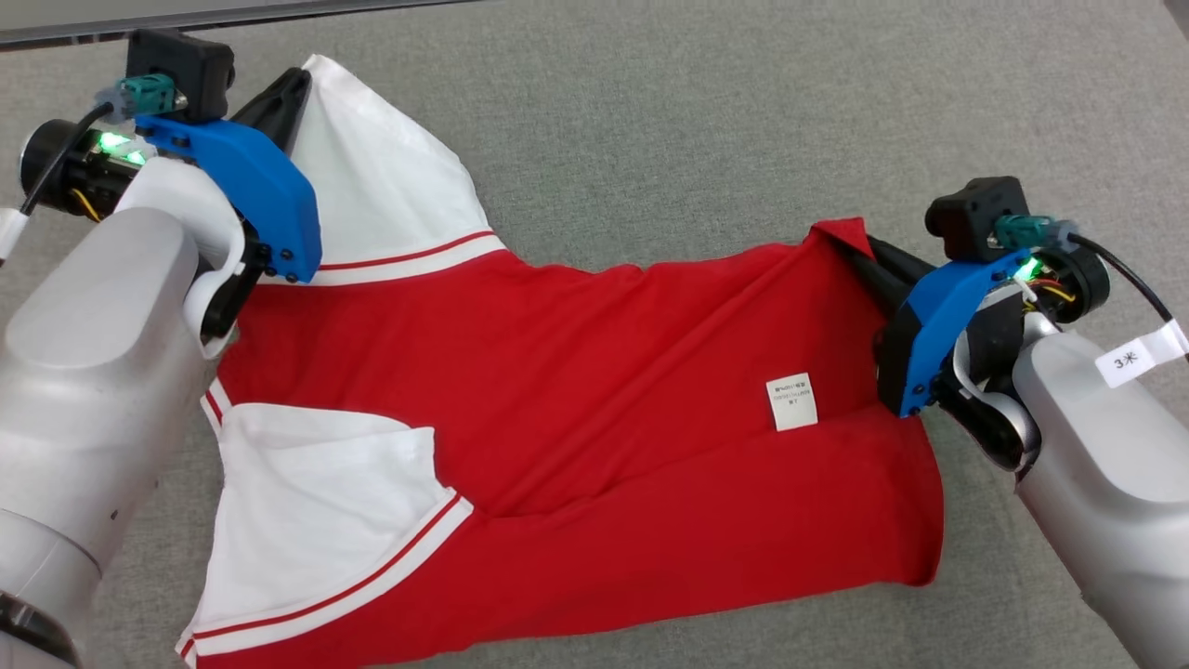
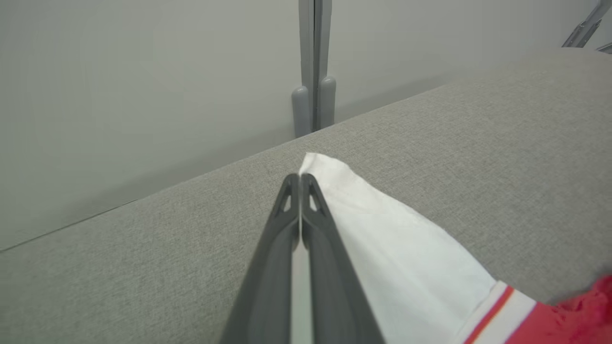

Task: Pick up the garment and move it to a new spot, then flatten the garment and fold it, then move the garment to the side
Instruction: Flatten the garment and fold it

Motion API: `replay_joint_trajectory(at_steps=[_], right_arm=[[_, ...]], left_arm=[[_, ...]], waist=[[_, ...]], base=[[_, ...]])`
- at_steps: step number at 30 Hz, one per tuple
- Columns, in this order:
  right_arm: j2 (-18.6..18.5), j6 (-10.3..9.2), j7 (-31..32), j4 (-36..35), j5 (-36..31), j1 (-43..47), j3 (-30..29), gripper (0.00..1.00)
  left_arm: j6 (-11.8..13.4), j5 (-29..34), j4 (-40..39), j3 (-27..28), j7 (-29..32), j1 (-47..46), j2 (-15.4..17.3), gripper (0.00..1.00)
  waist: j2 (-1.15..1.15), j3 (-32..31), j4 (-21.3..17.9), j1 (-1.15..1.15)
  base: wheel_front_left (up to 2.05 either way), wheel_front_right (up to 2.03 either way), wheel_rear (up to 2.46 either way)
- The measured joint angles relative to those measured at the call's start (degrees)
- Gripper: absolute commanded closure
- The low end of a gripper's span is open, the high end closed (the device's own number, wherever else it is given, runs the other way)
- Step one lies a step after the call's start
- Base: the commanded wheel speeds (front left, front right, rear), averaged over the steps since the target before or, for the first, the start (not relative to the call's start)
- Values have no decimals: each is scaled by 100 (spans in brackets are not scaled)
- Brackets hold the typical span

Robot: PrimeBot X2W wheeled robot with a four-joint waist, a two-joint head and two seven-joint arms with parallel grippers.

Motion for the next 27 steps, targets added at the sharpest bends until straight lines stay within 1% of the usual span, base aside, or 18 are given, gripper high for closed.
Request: replay_joint_trajectory(at_steps=[2, 4, 7, 12, 15, 18, 22, 27], right_arm=[[105, 0, -252, 199, 12, 7, -180, 100], [231, 0, -444, 374, 162, 31, -369, 100], [354, 0, -716, 509, 294, 135, -468, 100], [383, 0, -1147, 560, 411, 576, -489, 100], [358, 0, -1399, 559, 424, 847, -517, 100], [358, 0, -1655, 577, 387, 1144, -586, 100], [387, 0, -1970, 626, 294, 1483, -727, 100], [437, 0, -2205, 655, 127, 1856, -893, 100]], left_arm=[[0, -38, 40, 12, -181, -4, -1, 100], [0, -87, 48, 25, -355, -2, 8, 100], [0, -145, -11, 46, -636, 99, -13, 100], [47, -229, -281, 211, -1023, 495, 12, 100], [180, -229, -689, 344, -1125, 868, 90, 100], [375, -221, -1304, 524, -1149, 1366, 216, 100], [779, -60, -2424, 946, -1157, 2227, 436, 100], [1285, 125, -3680, 1394, -1158, 3458, 724, 100]], waist=[[0, -74, 41, 0], [0, -157, 75, 0], [0, -311, 150, 0], [0, -580, 275, -1], [0, -736, 355, -2], [0, -873, 418, -2], [-1, -1004, 487, -2], [0, -1105, 542, -1]], base=[[0, 0, 0], [0, 0, 0], [0, 0, 0], [0, 0, 0], [0, 0, 0], [0, 0, 0], [0, 0, 0], [0, 0, 0]])
